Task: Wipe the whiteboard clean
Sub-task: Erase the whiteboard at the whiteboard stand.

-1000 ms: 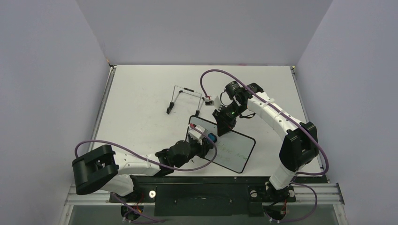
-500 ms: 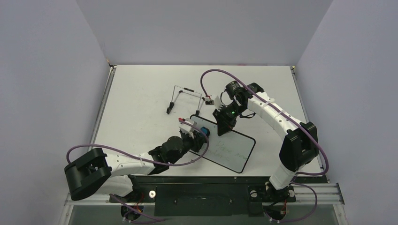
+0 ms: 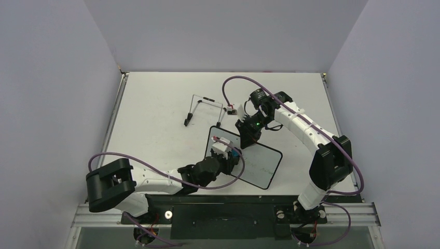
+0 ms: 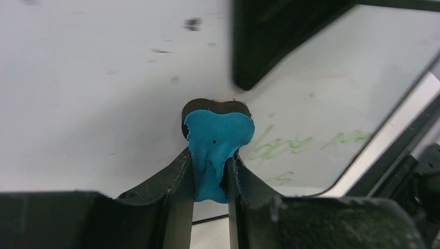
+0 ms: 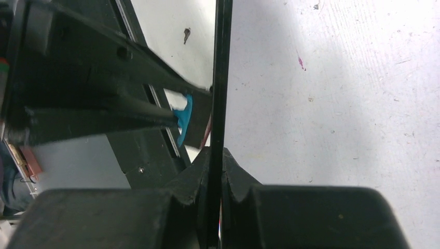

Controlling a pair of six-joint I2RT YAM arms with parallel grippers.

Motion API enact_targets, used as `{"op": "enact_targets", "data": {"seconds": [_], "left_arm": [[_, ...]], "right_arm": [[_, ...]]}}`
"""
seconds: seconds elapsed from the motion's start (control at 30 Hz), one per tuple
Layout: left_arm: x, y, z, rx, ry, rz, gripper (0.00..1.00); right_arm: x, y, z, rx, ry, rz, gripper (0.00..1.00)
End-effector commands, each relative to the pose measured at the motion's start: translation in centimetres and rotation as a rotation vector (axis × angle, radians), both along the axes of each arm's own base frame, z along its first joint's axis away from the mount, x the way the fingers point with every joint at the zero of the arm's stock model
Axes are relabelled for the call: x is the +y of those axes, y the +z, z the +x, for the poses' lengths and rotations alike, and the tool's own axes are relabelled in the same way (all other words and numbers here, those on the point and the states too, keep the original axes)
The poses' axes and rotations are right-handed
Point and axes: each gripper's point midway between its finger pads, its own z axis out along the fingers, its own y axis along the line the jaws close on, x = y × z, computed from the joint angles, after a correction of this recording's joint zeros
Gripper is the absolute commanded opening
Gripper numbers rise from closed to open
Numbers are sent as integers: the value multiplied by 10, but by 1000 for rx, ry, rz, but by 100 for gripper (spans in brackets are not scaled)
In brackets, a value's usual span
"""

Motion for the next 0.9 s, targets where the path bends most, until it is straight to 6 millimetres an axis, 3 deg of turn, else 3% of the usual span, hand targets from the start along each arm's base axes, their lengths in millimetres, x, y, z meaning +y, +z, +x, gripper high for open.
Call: {"op": "enact_targets", "data": {"seconds": [0.0,0.03,0.13,0.27,0.43,0.53,0.7,0.87], "left_arm": [[77,-9,53,21,370,52,0],[86,-2,56,22,393,24,0],[115,-14,66,62,426,7,0],[125,-25,70,91,387,-2,0],[110,-31,68,85,315,6,0],[95,-21,67,58,280,-18,0],[54,-4,45,-26,163,-13,0],[24,-8,19,-39,71,17,0]], "right_arm": [[13,26,-25,20,69,116,0],[13,26,-24,20,62,116,0],[13,25,-20,20,41,114,0],[13,24,-17,26,20,114,0],[13,25,-18,23,16,117,0],[13,25,-18,20,14,120,0],[13,25,-18,23,11,120,0],[14,25,-16,24,5,125,0]]}}
